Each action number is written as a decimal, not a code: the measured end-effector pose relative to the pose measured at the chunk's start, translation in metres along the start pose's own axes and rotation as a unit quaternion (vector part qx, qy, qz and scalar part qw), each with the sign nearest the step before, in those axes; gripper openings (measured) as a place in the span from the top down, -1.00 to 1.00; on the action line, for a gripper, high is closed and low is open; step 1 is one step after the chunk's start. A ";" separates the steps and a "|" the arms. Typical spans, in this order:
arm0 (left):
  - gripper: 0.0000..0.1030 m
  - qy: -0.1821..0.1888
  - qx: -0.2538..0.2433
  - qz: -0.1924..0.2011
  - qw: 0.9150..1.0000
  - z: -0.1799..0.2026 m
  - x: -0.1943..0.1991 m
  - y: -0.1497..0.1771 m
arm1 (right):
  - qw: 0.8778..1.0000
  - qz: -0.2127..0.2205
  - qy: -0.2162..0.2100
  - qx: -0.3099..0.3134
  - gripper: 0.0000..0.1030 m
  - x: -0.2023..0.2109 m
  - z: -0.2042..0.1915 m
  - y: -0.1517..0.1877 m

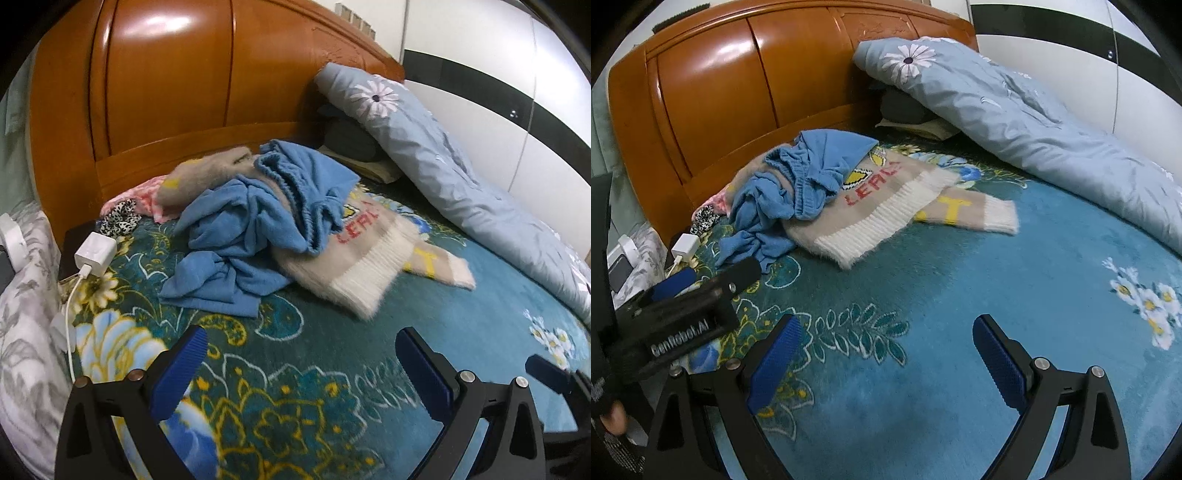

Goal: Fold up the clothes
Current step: 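Move both tools toward the pile of clothes on the bed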

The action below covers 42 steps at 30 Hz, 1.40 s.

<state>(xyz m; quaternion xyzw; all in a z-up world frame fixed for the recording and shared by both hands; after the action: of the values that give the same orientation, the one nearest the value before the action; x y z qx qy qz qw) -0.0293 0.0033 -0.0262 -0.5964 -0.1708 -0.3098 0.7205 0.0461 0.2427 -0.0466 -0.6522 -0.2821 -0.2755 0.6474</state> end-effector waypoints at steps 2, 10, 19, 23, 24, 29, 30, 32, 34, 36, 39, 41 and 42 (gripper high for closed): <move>-1.00 0.013 0.000 0.004 1.000 0.002 -0.001 0.004 | 1.000 -0.002 -0.004 -0.006 -0.84 -0.004 -0.002 -0.006; -1.00 0.050 0.056 0.039 0.996 -0.030 -0.026 -0.011 | 0.999 0.036 -0.030 -0.021 -0.87 -0.030 -0.024 -0.032; -1.00 0.013 0.046 0.091 0.995 -0.052 -0.015 -0.016 | 0.997 0.052 -0.053 -0.021 -0.89 -0.064 -0.050 -0.049; -1.00 -0.006 0.045 0.096 0.994 -0.060 -0.014 -0.017 | 0.995 0.077 -0.054 -0.017 -0.89 -0.058 -0.044 -0.047; -1.00 -0.008 0.044 0.095 0.994 -0.060 -0.013 -0.017 | 0.995 0.081 -0.050 -0.017 -0.89 -0.056 -0.042 -0.047; -1.00 -0.036 0.036 0.084 0.995 -0.058 -0.012 -0.013 | 0.995 0.087 -0.040 -0.032 -0.89 -0.052 -0.024 -0.044; -1.00 -0.045 0.036 0.083 0.995 -0.058 -0.011 -0.012 | 0.995 0.084 -0.039 -0.038 -0.89 -0.053 -0.020 -0.044; -1.00 -0.056 0.032 0.085 0.994 -0.056 -0.011 -0.009 | 0.995 0.081 -0.039 -0.047 -0.89 -0.054 -0.014 -0.043; -1.00 -0.060 0.031 0.084 0.994 -0.055 -0.012 -0.007 | 0.994 0.084 -0.040 -0.053 -0.89 -0.052 -0.011 -0.043; -1.00 -0.057 0.028 0.083 0.995 -0.052 -0.013 -0.007 | 0.994 0.089 -0.040 -0.056 -0.89 -0.049 -0.010 -0.043; -1.00 -0.054 0.018 0.084 0.995 -0.046 -0.013 -0.007 | 0.993 0.097 -0.042 -0.054 -0.89 -0.044 -0.010 -0.045; -1.00 -0.061 0.012 0.085 0.994 -0.042 -0.013 -0.007 | 0.993 0.098 -0.045 -0.051 -0.89 -0.043 -0.011 -0.045; -1.00 -0.064 0.009 0.086 0.994 -0.040 -0.013 -0.006 | 0.993 0.099 -0.046 -0.050 -0.89 -0.043 -0.012 -0.045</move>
<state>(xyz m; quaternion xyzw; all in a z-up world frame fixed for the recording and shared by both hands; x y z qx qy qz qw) -0.0478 -0.0331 -0.0383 -0.6213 -0.1670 -0.2063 0.7372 -0.0158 0.2303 -0.0469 -0.7204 -0.2316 -0.1938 0.6244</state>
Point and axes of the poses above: each gripper's, at about its wrist camera, not at the fingertips, and x roughly against the way its jaws point, z to its right, y to its underside, the point moved 4 cm from there along -x, roughly the way its jaws point, and after that the axes turned 9 degrees about y, right-handed, at the moved point
